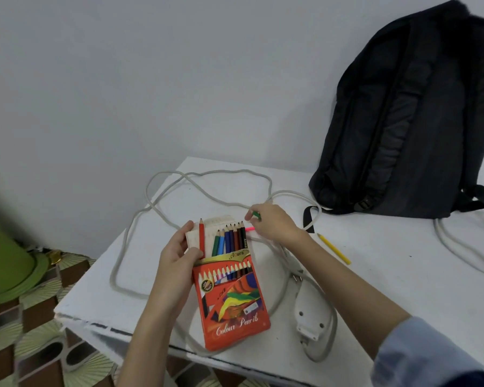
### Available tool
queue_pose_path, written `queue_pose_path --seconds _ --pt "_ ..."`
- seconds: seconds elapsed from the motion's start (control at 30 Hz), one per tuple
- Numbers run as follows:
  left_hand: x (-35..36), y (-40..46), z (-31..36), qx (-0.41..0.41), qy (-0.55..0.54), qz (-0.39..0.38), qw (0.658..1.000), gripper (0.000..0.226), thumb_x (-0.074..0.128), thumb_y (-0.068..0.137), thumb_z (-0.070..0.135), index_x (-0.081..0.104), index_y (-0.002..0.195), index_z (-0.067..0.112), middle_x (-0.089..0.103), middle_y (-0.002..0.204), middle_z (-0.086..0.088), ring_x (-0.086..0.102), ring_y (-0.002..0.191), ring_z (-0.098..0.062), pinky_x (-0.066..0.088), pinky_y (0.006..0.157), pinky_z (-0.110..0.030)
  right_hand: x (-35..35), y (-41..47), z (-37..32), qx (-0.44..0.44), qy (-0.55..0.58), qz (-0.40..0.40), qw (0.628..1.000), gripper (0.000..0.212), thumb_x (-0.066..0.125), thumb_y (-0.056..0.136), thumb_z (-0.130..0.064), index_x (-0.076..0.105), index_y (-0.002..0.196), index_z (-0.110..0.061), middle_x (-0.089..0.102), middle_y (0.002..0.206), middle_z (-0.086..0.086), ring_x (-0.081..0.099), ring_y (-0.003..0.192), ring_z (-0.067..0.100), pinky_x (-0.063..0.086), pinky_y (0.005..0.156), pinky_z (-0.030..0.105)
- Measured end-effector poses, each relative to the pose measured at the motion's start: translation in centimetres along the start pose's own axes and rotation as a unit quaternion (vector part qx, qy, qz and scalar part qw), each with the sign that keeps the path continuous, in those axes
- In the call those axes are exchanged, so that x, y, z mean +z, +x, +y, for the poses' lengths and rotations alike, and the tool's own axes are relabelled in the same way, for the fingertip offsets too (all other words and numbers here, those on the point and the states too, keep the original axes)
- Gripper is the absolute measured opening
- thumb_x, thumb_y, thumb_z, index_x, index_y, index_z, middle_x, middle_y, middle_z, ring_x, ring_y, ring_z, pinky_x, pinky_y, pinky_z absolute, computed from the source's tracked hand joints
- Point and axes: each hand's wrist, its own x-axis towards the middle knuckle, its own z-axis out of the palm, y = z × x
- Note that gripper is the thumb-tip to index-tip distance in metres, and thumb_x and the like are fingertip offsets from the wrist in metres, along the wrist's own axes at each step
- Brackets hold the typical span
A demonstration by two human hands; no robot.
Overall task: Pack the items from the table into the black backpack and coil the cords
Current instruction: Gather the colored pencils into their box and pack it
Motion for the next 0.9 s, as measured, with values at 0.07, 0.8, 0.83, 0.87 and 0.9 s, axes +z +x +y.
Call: queue_pose_path --seconds 0.07,0.8,0.83,0.87,0.9 --pt "0.0 0.0 -0.1 -0.003 -0.001 -0.003 1.000 0.050 0.039 0.095 -0.003 0.036 0.141 0.017 0.060 0.110 -0.007 0.071 0.069 -0.012 0.054 0.048 -0.024 0.6 0.2 0.6 -0.008 -0.059 -0.003 0.998 0.021 0.058 0.091 -0.016 0.065 0.110 -0.017 0.063 0.118 0.004 0.058 0.104 0.021 0.045 0.083 0.030" --pt "1.8 -0.2 -0.3 -0.037 -0.075 -0.062 0.995 0.048 0.037 0.090 -0.008 0.044 0.132 0.014 0.064 0.109 -0.014 0.067 0.082 -0.021 0.056 0.059 -0.026 -4.2 -4.7 -4.2 -0.042 0.323 -0.046 0.944 0.021 0.076 0.077 -0.022 0.072 0.088 -0.006 0.059 0.060 -0.012 0.046 0.043 -0.002 0.032 0.042 0.009" --pt "1.8 -0.2 -0.4 -0.035 -0.071 -0.065 0.995 0.048 0.038 0.091 -0.008 0.043 0.133 0.014 0.064 0.108 -0.014 0.068 0.081 -0.021 0.056 0.059 -0.026 -4.0 -4.6 -4.3 -0.044 0.314 -0.044 0.947 0.020 0.077 0.076 -0.024 0.073 0.086 -0.007 0.062 0.067 -0.008 0.052 0.052 -0.004 0.036 0.048 0.009" --pt "1.9 -0.2 -0.4 -0.034 -0.069 -0.068 0.995 0.049 0.038 0.090 -0.009 0.043 0.134 0.013 0.064 0.108 -0.014 0.068 0.081 -0.020 0.056 0.058 -0.025 -3.9 -4.5 -4.3 -0.045 0.308 -0.045 0.949 0.019 0.078 0.075 -0.024 0.073 0.085 -0.009 0.065 0.073 -0.005 0.056 0.061 -0.003 0.039 0.053 0.010" --pt "1.9 -0.2 -0.4 -0.035 -0.070 -0.071 0.994 0.050 0.038 0.090 -0.009 0.042 0.135 0.013 0.064 0.109 -0.014 0.067 0.081 -0.021 0.055 0.058 -0.025 -3.7 -4.4 -4.3 -0.046 0.301 -0.048 0.951 0.018 0.078 0.074 -0.024 0.073 0.084 -0.009 0.066 0.076 -0.003 0.058 0.068 0.000 0.041 0.057 0.011"
